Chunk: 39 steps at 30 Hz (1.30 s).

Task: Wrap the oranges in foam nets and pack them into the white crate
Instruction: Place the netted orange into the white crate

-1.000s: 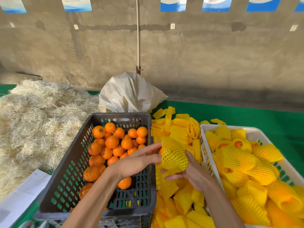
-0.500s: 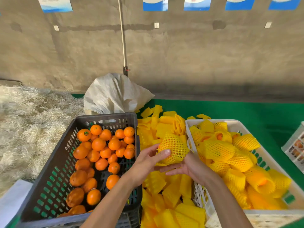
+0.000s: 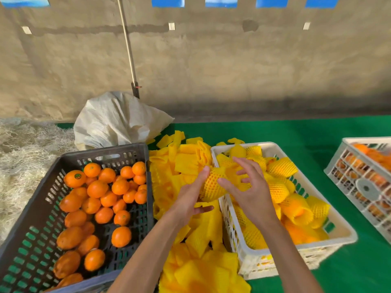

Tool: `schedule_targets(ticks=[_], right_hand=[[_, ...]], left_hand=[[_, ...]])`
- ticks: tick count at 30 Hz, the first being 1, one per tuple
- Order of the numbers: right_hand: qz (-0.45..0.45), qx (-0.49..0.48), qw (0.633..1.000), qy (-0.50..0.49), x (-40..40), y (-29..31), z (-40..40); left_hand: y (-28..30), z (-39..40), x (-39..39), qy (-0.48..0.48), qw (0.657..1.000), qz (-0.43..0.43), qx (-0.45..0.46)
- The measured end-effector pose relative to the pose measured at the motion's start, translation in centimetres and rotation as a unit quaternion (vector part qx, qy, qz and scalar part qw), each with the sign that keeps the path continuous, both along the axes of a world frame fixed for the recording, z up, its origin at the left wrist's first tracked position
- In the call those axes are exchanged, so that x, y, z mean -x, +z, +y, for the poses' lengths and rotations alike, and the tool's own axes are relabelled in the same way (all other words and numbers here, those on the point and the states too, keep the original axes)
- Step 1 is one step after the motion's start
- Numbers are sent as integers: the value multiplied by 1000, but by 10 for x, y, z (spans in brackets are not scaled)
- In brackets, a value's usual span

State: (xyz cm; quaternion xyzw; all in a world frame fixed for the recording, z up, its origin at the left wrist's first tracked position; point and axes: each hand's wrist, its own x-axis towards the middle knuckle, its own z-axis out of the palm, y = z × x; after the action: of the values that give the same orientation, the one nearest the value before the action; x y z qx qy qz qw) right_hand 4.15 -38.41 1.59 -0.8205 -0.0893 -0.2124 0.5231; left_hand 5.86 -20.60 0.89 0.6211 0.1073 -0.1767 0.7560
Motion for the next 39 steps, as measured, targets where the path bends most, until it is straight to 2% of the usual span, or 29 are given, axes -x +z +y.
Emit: schedule_targets(ticks=[2,4,6,8,10,12,15,18,22,25,28,31,34,37,39], right_hand=[[56,56,995,53,0,-7,-4],[70,78,994,38,0,-13,-10],[40,132,990,-36,3,-12,-21],[-14,231,964,-133,4,-12,-35],[-20,278,940,-198,6,-15,-48],[19,242,947,-212,6,-18,-63],[76,136,962,-226,0,-19,-88],[36,133,959,-248,-14,-12,-106],[29,183,941,-283,-41,-5,-121],[77,249,931,-254,-52,-11,-127],[45,234,951,-196,-53,-20,-121],[27,202,968,-149,-54,-25,-98],[40,178,979,-91,-50,-31,-58],[55,189,980,-18,-48,-44,-13],[66,229,971,3,-49,-53,7]], left_hand=[[2,-19,0,-33,999,-7,-27],[7,-37,-3,-45,998,-16,-35],[12,-53,-8,-26,997,-15,-65],[13,-66,-15,-35,994,-29,-95],[14,-77,-19,-57,992,-44,-109],[16,-87,-23,-64,989,-59,-117],[24,-107,-29,-81,986,-90,-112],[31,-129,-36,-113,984,-106,-87],[40,-152,-54,-108,990,-88,32],[41,-154,-67,-42,994,-85,50],[31,-138,-77,-4,995,-83,56],[22,-104,-75,30,996,-81,-4],[14,-64,-69,41,997,-43,-40],[3,-26,-65,78,994,-5,-79],[-3,-11,-62,91,991,15,-100]])
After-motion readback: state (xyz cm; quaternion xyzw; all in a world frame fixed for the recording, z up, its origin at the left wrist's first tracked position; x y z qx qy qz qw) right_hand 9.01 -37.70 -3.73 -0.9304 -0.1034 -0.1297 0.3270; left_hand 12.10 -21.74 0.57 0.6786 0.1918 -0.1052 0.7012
